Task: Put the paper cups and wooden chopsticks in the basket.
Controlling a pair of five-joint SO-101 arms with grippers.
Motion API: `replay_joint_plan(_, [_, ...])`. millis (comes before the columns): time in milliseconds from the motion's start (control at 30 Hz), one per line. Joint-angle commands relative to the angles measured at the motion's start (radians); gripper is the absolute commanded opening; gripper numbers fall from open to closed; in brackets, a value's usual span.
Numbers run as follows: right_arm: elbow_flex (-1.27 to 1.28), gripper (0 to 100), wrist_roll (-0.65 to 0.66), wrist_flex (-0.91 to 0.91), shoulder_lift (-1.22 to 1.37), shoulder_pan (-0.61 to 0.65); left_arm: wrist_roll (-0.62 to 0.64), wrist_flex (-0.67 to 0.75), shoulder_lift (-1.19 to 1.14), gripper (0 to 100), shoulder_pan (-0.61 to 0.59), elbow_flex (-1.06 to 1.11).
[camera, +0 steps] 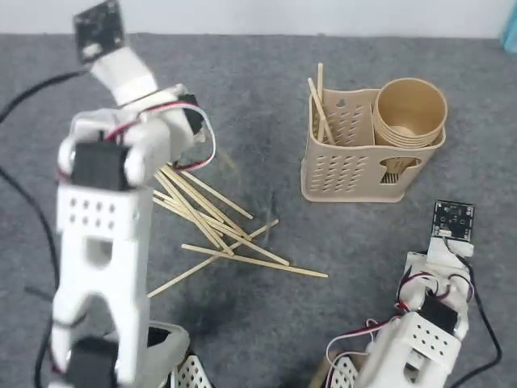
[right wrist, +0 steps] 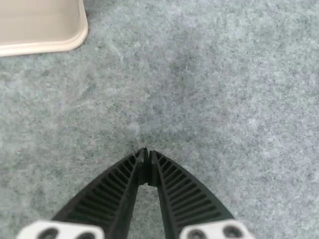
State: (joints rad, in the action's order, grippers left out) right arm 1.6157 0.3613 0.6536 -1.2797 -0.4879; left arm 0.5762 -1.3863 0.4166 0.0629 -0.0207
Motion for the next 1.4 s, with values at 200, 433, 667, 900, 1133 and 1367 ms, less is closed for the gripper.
replay_joint_plan(200, [-0.008,0.9,0.015,-0.016,-0.022,-0.010,-0.095,0.244,0.285,1,0.129,0.065])
replay_joint_plan(433, [-0.008,0.9,0.015,-0.016,-0.022,-0.008,-0.164,0.414,0.307,1,0.293,0.061])
replay_joint_plan(667, [-0.008,0.9,0.015,-0.016,-0.022,-0.008,-0.187,0.600,0.259,1,0.387,0.059])
replay_joint_plan(900, [-0.008,0.9,0.015,-0.016,-0.022,-0.008,-0.313,0.772,0.074,1,0.384,0.059])
replay_joint_plan(1133, [-0.008,0.9,0.015,-0.018,-0.022,-0.008,-0.325,0.872,-0.015,1,0.396,0.065])
replay_joint_plan(1367, [-0.008,0.9,0.015,-0.019,-0.022,-0.008,-0.327,0.876,-0.017,1,0.446,0.211])
